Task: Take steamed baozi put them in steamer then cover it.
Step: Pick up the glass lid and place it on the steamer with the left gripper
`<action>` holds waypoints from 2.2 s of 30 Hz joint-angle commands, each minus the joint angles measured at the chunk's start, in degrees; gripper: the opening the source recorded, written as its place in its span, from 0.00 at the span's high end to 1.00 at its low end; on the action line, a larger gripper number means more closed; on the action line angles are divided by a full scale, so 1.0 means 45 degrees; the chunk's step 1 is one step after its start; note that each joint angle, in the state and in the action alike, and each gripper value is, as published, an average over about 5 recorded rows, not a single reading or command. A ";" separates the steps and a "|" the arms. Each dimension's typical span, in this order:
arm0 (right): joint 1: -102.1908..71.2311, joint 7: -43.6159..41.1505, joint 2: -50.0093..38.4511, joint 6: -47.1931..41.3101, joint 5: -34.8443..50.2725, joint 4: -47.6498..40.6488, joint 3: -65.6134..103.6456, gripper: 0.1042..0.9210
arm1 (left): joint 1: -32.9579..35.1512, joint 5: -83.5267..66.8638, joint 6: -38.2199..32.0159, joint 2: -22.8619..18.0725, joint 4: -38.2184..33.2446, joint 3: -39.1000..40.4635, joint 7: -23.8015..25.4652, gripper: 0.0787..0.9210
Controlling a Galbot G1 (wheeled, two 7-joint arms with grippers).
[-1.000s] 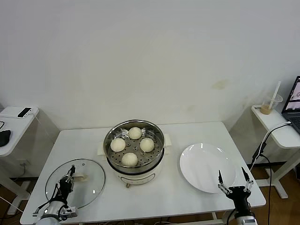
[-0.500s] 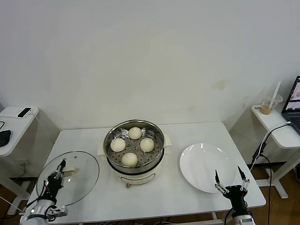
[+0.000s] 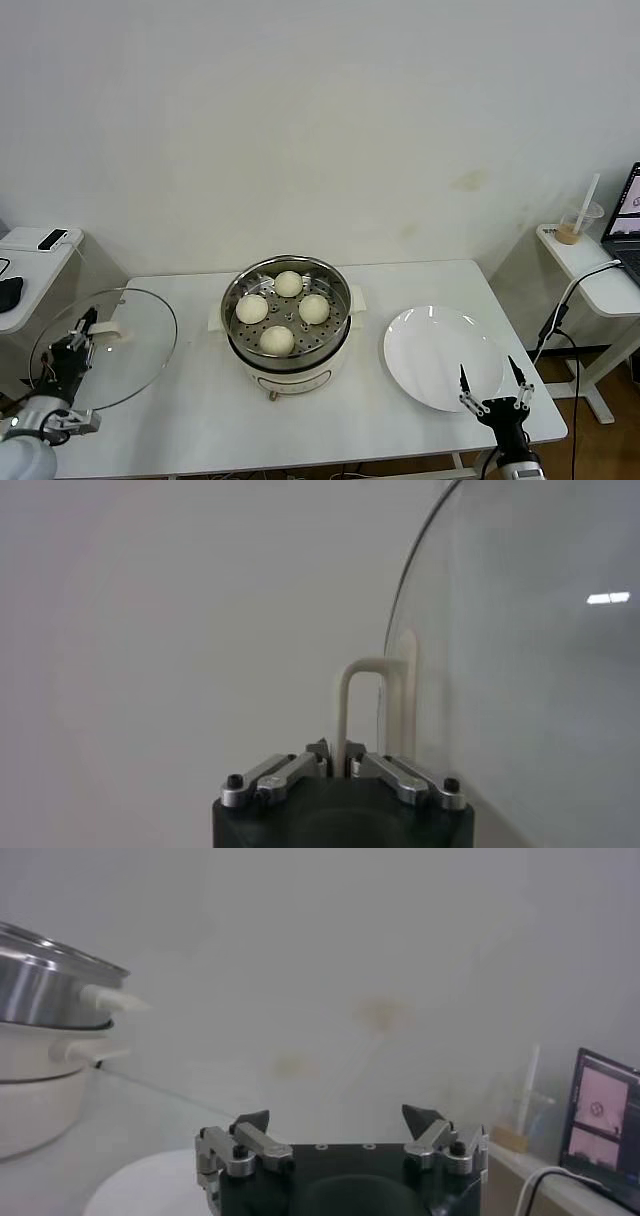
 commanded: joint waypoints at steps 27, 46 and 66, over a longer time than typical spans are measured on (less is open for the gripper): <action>0.0885 0.0122 0.0742 -0.0376 -0.1589 -0.0727 -0.0732 0.12 | -0.5819 0.3119 0.6350 -0.2346 -0.2593 0.8545 0.4697 0.91; 0.0883 0.0113 0.0893 -0.0463 -0.2078 -0.0992 -0.1237 0.12 | -0.6618 0.5085 0.6675 -0.5182 -0.1527 0.9408 0.5412 0.91; 0.0894 0.0106 0.0848 -0.0457 -0.2098 -0.1134 -0.1288 0.12 | -0.6382 0.5458 0.6468 -0.5197 -0.0848 0.9595 0.5543 0.91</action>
